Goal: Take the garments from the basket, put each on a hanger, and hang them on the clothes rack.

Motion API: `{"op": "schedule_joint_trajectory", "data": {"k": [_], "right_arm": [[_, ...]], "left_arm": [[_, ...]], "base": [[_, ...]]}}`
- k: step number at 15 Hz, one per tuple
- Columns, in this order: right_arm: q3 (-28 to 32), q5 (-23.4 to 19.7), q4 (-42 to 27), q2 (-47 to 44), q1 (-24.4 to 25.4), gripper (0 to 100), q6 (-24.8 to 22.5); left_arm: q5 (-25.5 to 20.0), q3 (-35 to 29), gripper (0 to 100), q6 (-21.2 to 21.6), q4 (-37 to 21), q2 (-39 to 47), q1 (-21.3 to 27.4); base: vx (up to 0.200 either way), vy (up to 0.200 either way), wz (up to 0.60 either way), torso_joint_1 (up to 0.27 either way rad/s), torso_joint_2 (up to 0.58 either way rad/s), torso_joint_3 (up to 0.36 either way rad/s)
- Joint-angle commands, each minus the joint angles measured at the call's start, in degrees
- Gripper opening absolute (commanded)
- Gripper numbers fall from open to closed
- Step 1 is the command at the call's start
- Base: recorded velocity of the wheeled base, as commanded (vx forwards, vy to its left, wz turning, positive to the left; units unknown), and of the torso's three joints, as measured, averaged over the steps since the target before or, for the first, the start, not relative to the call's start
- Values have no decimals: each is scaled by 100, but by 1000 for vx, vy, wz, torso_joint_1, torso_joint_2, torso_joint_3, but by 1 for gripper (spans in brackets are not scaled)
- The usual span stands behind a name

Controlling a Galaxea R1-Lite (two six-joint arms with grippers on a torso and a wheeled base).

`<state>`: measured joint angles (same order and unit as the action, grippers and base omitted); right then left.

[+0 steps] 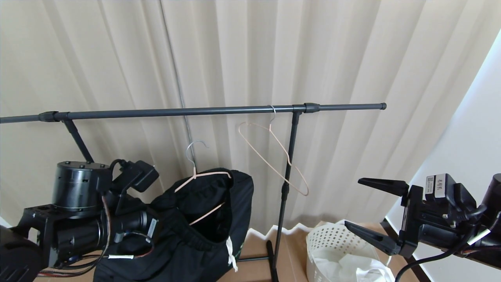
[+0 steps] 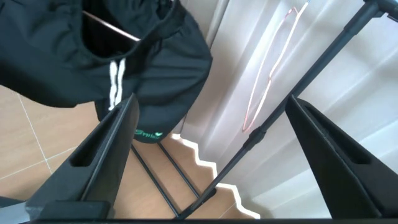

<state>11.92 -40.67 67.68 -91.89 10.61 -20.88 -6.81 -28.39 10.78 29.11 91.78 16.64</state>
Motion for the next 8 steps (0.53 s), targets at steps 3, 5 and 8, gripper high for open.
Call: {"op": "schedule_joint_trajectory", "data": {"k": [3, 5, 8], "right_arm": [[3, 6, -1, -48, 3, 100, -4], [3, 6, -1, -57, 3, 100, -12], [12, 6, -1, -57, 3, 100, -12]], "left_arm": [[532, -817, 0, -594, 139, 1043, -3], [594, -1344, 0, -919, 121, 1289, 6], [602, -1854, 0, -990, 121, 1536, -3]], "base": [[0, 0, 0, 0, 0, 0], [0, 0, 0, 0, 0, 0], [0, 0, 0, 0, 0, 0]]}}
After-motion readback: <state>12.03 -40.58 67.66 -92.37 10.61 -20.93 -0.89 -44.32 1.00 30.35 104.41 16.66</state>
